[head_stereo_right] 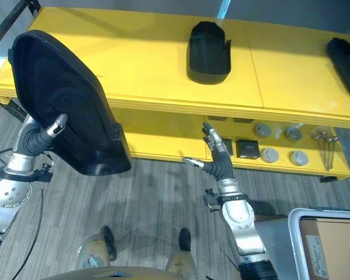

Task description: Move parts from the plastic box to the shelf.

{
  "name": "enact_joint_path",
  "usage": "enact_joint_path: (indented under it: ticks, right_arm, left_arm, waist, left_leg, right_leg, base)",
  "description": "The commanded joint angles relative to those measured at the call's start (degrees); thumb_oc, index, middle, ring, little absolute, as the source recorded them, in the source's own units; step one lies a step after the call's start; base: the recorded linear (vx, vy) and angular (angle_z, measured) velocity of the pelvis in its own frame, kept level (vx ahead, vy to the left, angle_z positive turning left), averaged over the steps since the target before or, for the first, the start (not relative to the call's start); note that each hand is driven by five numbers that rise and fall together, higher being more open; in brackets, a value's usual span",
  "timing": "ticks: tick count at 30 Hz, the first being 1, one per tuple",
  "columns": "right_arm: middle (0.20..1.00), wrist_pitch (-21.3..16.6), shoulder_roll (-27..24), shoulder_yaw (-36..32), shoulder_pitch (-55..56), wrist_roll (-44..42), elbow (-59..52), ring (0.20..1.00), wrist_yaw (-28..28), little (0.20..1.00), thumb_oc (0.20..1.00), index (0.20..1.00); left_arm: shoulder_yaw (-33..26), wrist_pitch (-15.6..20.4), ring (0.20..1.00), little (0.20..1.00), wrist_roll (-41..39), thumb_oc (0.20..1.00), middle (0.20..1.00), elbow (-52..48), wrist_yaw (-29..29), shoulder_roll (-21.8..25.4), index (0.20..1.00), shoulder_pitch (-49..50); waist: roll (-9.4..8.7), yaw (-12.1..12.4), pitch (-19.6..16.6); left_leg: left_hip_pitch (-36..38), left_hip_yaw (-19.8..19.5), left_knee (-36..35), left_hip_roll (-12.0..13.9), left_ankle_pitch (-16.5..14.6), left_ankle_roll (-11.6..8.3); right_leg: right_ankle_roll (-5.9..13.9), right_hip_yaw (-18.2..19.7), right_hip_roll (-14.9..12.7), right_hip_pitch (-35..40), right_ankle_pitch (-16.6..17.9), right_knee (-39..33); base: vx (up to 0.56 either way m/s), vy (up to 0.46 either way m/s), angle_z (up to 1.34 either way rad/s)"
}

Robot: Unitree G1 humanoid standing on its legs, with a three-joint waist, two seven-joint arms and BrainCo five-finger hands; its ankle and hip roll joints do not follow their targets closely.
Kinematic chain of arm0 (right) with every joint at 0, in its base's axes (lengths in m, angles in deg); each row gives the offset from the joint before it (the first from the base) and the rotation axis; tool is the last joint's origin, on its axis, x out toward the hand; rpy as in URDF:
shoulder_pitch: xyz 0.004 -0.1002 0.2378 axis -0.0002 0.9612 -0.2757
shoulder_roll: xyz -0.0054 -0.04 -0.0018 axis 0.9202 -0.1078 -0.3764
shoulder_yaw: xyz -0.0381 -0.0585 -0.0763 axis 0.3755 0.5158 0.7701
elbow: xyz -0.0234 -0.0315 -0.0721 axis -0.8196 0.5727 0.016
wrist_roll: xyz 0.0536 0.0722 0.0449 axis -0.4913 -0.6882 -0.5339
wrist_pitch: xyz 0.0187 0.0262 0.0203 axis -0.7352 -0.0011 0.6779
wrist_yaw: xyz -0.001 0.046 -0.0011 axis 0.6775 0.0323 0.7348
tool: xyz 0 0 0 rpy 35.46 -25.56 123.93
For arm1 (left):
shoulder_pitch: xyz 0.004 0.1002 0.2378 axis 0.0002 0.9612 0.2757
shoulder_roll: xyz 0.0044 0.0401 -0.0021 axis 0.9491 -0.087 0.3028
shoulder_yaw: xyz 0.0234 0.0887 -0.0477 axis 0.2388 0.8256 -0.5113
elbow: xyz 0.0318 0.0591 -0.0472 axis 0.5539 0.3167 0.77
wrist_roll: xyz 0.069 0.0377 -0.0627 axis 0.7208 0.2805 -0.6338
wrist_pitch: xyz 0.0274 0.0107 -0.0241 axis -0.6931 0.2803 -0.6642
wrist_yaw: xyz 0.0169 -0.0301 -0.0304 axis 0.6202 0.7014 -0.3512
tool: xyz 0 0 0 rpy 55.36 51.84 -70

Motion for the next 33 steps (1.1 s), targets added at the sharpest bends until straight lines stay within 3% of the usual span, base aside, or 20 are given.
enact_joint_path:
  ticks: [1,4,5,7,8,9,10,11,13,15,17,20,24,25,29,32,33]
  right_arm:
    - [1.000,-2.1,-2.7,-1.7,-0.9,2.7,-3.7,1.000,-0.2,1.000,1.000,1.000]
    - [1.000,-2.0,-1.8,0.3,-1.8,3.1,-3.8,1.000,0.3,1.000,1.000,1.000]
    - [1.000,-2.0,-1.8,0.3,-1.8,3.1,-3.8,1.000,0.3,1.000,1.000,1.000]
    - [1.000,-2.4,-2.0,0.5,-1.1,2.8,-4.2,1.000,0.9,1.000,1.000,1.000]
    - [1.000,-2.5,-2.2,0.7,-1.2,1.9,-4.3,1.000,1.1,1.000,1.000,1.000]
    - [1.000,-2.5,-2.3,0.7,-1.2,1.8,-4.4,1.000,1.2,1.000,1.000,1.000]
    - [1.000,-2.5,-2.6,1.1,-1.2,1.1,-4.9,1.000,1.7,1.000,1.000,1.000]
    - [1.000,-2.5,-2.6,1.1,-1.2,1.1,-4.9,1.000,1.7,1.000,1.000,1.000]
    - [1.000,-2.6,-2.9,1.2,-1.3,0.6,-4.8,1.000,2.2,1.000,1.000,1.000]
    - [1.000,-2.7,-3.4,1.3,-1.0,0.6,-5.0,1.000,2.5,1.000,1.000,1.000]
    - [1.000,-3.0,-4.2,1.1,-1.2,0.6,-5.0,1.000,2.2,1.000,1.000,1.000]
    - [1.000,-4.2,-6.6,-0.2,-1.1,0.1,-6.7,1.000,2.1,1.000,1.000,1.000]
    - [1.000,-5.5,-8.2,-0.9,-1.6,0.5,-9.4,1.000,2.1,1.000,1.000,1.000]
    - [1.000,-6.0,-8.9,-0.8,-2.2,1.3,-10.0,1.000,1.5,1.000,1.000,1.000]
    - [1.000,-6.3,-10.1,-0.6,-3.8,2.9,-10.6,1.000,0.4,1.000,1.000,1.000]
    - [1.000,-6.8,-11.2,-2.5,-3.4,3.5,-12.7,1.000,-0.1,1.000,1.000,1.000]
    - [1.000,-6.8,-11.2,-2.5,-3.4,3.5,-12.7,1.000,-0.1,1.000,1.000,1.000]
  left_arm:
    - [-2.4,3.6,0.200,0.200,-1.5,0.200,0.200,-4.1,-2.6,-0.3,0.200,-2.9]
    - [-2.8,3.6,0.200,0.200,-3.7,0.200,0.200,-3.4,-2.4,-0.9,0.200,-2.0]
    - [-2.8,3.6,0.200,0.200,-3.7,0.200,0.200,-3.4,-2.3,-1.0,0.200,-2.0]
    - [-2.5,3.4,0.200,0.200,-5.7,0.200,0.200,-2.5,-1.4,-1.9,0.200,-1.4]
    - [-1.4,3.3,0.200,0.200,-9.1,0.200,0.200,-1.5,-0.5,-3.2,0.200,-1.8]
    - [-1.5,3.3,0.200,0.200,-9.3,0.200,0.200,-1.4,-0.4,-3.3,0.200,-1.8]
    - [-0.6,3.2,0.200,0.200,-10.7,0.200,0.200,-0.8,0.7,-4.0,0.200,-2.0]
    - [-0.6,3.2,0.200,0.200,-10.7,0.200,0.200,-0.7,0.7,-4.0,0.200,-2.0]
    - [0.5,2.8,0.200,0.200,-11.5,0.200,0.200,-0.1,1.9,-5.0,0.200,-2.4]
    - [1.4,2.7,0.200,0.200,-12.1,0.200,0.200,-0.1,2.7,-6.2,0.200,-2.9]
    - [3.0,2.6,0.200,0.200,-12.6,0.200,0.200,0.7,2.8,-7.5,0.200,-3.8]
    - [3.8,2.9,0.200,0.200,-12.6,0.200,0.200,0.6,3.3,-8.7,0.200,-4.2]
    - [3.4,2.7,0.200,0.200,-12.6,0.200,0.200,0.1,3.4,-9.8,0.200,-2.8]
    - [3.1,2.8,0.200,0.200,-11.7,0.200,0.200,-0.2,3.1,-9.9,0.200,-2.4]
    - [2.6,3.1,0.200,0.200,-10.9,0.200,0.200,-0.4,2.1,-10.1,0.200,-2.7]
    - [1.6,3.4,0.200,0.200,-11.1,0.200,0.200,-0.7,1.7,-10.1,0.200,-2.9]
    - [1.6,3.4,0.200,0.200,-11.1,0.200,0.200,-0.7,1.7,-10.1,0.200,-2.9]
  waist:
    - [1.45,0.3,-2.4]
    - [1.73,-0.9,-2.1]
    - [1.71,-0.8,-2.1]
    - [1.72,-1.2,-2.8]
    - [2.25,-2.5,-3.5]
    - [1.90,-2.7,-3.2]
    - [1.96,-4.6,-2.7]
    - [1.96,-4.6,-2.7]
    - [2.72,-5.9,-1.9]
    - [3.35,-6.5,-1.4]
    - [4.66,-6.7,-1.2]
    - [5.70,-6.9,-1.5]
    - [7.60,-7.2,-2.0]
    - [8.64,-7.3,-2.0]
    - [9.90,-7.5,-2.0]
    - [10.56,-7.5,-2.5]
    - [10.56,-7.5,-2.5]
  left_leg:
    - [6.3,0.2,-5.6,-3.4,-5.5,1.01]
    - [8.4,1.4,-8.8,-5.4,-6.1,1.64]
    - [8.4,1.5,-9.0,-5.4,-6.0,1.65]
    - [10.3,1.9,-10.9,-6.6,-6.8,1.90]
    - [12.4,2.2,-11.9,-7.6,-9.8,2.22]
    - [11.8,2.7,-11.6,-7.5,-8.4,2.24]
    - [13.2,2.7,-11.9,-8.7,-9.6,2.89]
    - [13.2,2.8,-11.9,-8.7,-9.6,2.89]
    - [15.6,2.5,-12.0,-10.0,-11.3,3.56]
    - [17.7,1.6,-12.4,-11.4,-11.9,3.74]
    - [19.9,-0.2,-12.7,-12.5,-13.3,3.55]
    - [21.8,-0.2,-11.8,-13.0,-13.6,2.71]
    - [22.1,1.7,-10.8,-11.6,-12.3,1.34]
    - [21.8,2.9,-9.8,-10.7,-12.0,1.14]
    - [21.2,5.2,-7.4,-9.0,-10.9,0.44]
    - [21.0,5.5,-2.6,-6.3,-5.1,-2.11]
    - [21.0,5.5,-2.6,-6.3,-5.1,-2.11]
  right_leg:
    - [2.56,1.0,-1.7,1.0,1.3,5.4]
    - [2.56,1.8,-2.7,-2.0,9.3,6.1]
    - [2.56,1.9,-2.7,-2.1,9.3,6.1]
    - [2.56,2.8,-0.8,-2.6,8.0,4.9]
    - [2.56,3.2,1.9,-5.0,5.5,4.5]
    - [2.56,3.5,1.8,-5.5,6.2,4.7]
    - [2.56,4.3,5.6,-9.2,3.3,5.4]
    - [2.56,4.4,5.6,-9.2,3.3,5.4]
    - [2.56,5.3,11.1,-12.6,-1.4,7.2]
    - [2.56,6.1,14.5,-14.1,-2.6,8.0]
    - [2.56,5.6,16.2,-15.4,-3.5,8.9]
    - [2.56,4.3,14.6,-13.9,-2.9,9.2]
    - [2.56,3.7,15.5,-14.5,-3.1,11.0]
    - [2.56,3.6,16.1,-15.5,-4.2,12.9]
    - [2.56,3.7,17.3,-16.7,-7.0,16.7]
    - [0.66,3.6,18.4,-14.7,-10.3,18.1]
    - [0.66,3.6,18.4,-14.7,-10.3,18.1]
  base:
    - [0.10,0.198,0.12]
    - [0.14,0.194,0.01]
    - [0.15,0.179,-0.04]
    - [0.24,0.194,-0.20]
    - [0.21,0.160,-0.20]
    - [0.28,0.215,-0.18]
    - [0.04,0.043,-0.06]
    - [0.21,0.159,0.01]
    - [0.21,0.120,0.26]
    - [0.25,0.079,-0.09]
    - [0.29,0.042,0.18]
    - [0.27,-0.062,0.50]
    - [0.19,-0.066,-0.26]
    - [0.12,-0.050,-0.27]
    - [0.11,-0.072,-0.33]
    - [0.15,-0.151,-0.12]
    - [0.10,-0.135,-0.03]
